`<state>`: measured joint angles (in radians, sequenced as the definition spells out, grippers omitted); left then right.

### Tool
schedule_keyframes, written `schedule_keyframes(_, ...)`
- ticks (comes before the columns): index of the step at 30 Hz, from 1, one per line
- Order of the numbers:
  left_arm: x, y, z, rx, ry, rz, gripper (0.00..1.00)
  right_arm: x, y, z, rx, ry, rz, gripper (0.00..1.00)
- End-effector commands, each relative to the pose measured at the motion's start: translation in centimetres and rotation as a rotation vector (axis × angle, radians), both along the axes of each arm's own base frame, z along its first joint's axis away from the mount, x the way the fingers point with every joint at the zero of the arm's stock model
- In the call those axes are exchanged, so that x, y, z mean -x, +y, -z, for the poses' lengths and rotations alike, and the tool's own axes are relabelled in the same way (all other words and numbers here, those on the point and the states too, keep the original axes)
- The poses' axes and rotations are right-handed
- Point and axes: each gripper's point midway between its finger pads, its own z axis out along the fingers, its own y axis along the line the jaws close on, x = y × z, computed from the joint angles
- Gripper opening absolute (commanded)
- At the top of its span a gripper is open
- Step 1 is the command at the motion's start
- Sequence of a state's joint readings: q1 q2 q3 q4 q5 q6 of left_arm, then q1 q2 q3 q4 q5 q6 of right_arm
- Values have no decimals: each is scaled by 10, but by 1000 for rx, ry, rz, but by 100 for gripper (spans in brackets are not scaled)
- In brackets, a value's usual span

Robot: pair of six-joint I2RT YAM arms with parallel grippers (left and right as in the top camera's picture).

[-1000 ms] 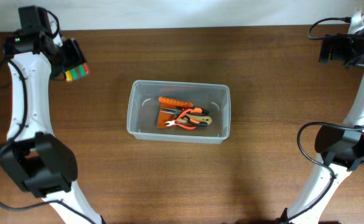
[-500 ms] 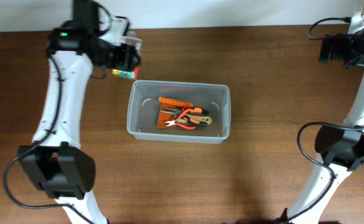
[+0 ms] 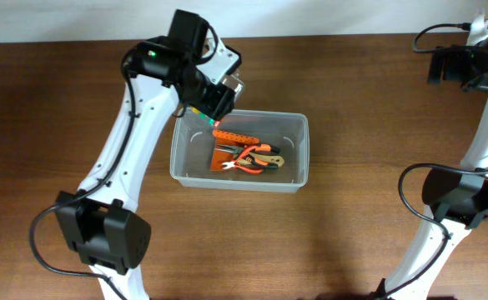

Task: Pack container
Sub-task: 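Carry the screwdriver case into the box and lower it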

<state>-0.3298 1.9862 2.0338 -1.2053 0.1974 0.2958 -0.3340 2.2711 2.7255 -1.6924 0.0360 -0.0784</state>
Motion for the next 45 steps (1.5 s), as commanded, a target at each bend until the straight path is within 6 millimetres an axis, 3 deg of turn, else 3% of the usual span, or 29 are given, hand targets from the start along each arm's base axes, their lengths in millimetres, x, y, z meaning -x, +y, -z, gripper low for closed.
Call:
schedule_keyframes(1,12,2,15,-43,35,8,52,3,2,-12,1,-28,8,99)
schedule_keyframes(8,36,8,72,-72,188,-61,51,3,2,-12,1,-28,8,99)
schedule_keyframes(13,42,11,97,-59,242,-162,49,3,2,-12,1,-28,8,99)
schedule_keyframes(20,42,19,104,-58,278,-357,45,3,2,-12,2,-29,8,99)
schedule_keyframes(26,44,20,106,-62,288,-378,45,3,2,-12,1,-28,8,99)
schedule_keyframes(42,58,19,136,-88,314,-371,46,3,2,-12,1,-28,8,99)
schedule_keyframes(45,58,18,137,-87,312,-369,63,3,2,-12,1,-28,7,99)
